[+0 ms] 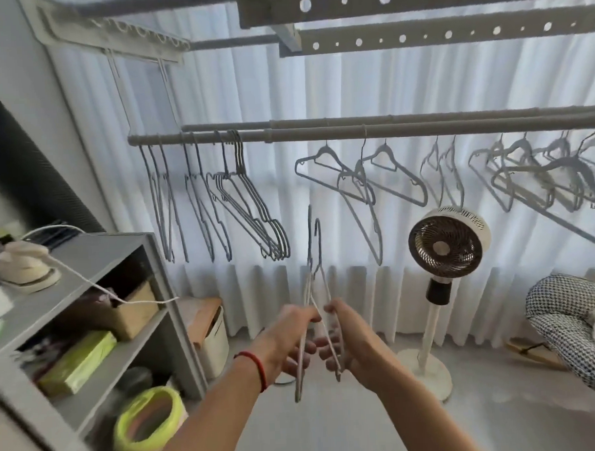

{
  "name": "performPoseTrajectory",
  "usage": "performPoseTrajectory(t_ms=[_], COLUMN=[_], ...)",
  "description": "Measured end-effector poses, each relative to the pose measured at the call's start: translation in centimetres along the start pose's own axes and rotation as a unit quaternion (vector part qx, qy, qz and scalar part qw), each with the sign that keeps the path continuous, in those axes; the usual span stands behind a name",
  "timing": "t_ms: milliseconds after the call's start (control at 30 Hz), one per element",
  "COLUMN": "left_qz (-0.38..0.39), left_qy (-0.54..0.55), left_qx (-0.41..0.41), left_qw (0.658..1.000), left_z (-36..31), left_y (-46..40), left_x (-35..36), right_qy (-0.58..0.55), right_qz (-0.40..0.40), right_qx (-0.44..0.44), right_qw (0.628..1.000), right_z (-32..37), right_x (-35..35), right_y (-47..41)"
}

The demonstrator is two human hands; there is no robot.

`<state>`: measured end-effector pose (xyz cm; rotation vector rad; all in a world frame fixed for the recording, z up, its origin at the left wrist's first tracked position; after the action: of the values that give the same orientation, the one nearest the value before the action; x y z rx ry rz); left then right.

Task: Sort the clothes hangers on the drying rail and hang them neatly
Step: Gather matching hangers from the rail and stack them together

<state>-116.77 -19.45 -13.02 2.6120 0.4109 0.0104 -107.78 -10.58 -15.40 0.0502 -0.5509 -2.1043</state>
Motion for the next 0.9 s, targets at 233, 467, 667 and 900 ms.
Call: performPoseTrajectory(t_ms=[233, 467, 667, 900], left_qz=[-0.054, -0.092, -0.091, -0.123], left_qy=[0.0, 0.015, 0.056, 0.027], left_qx=[0.077, 0.094, 0.048, 0.012], left_qw=[0.996, 0.991, 0.993, 0.992], left_z=[-11.1, -17.8, -18.9, -16.4], left_y=[-0.2, -2.6, -5.2, -6.0], left_x=[-2.4, -4.5, -6.8, -7.4], right_qy=[0.114, 0.113, 0.131, 0.164], right_qz=[-0.064, -0.028, 0.017, 0.082], right_qx=[-0.146, -0.182, -0.154, -0.096], right_qw=[0.981, 0.976, 0.979, 0.978], right_z=[13.4, 19.7, 21.2, 17.8], right_x=[-0.1, -1.2, -1.3, -0.9], right_y=[-0.3, -3.0, -6.1, -7.9])
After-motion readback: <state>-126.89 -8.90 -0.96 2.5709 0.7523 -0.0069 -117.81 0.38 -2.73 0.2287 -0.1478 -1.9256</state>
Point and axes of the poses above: each hand's wrist, its own y-axis away from the middle knuckle, its own x-axis out of the palm, z = x × y, the point moved 5 cm from there along -y, towards the middle knuckle, and after that the axes turned 11 degrees about z, right-handed, at the moved point
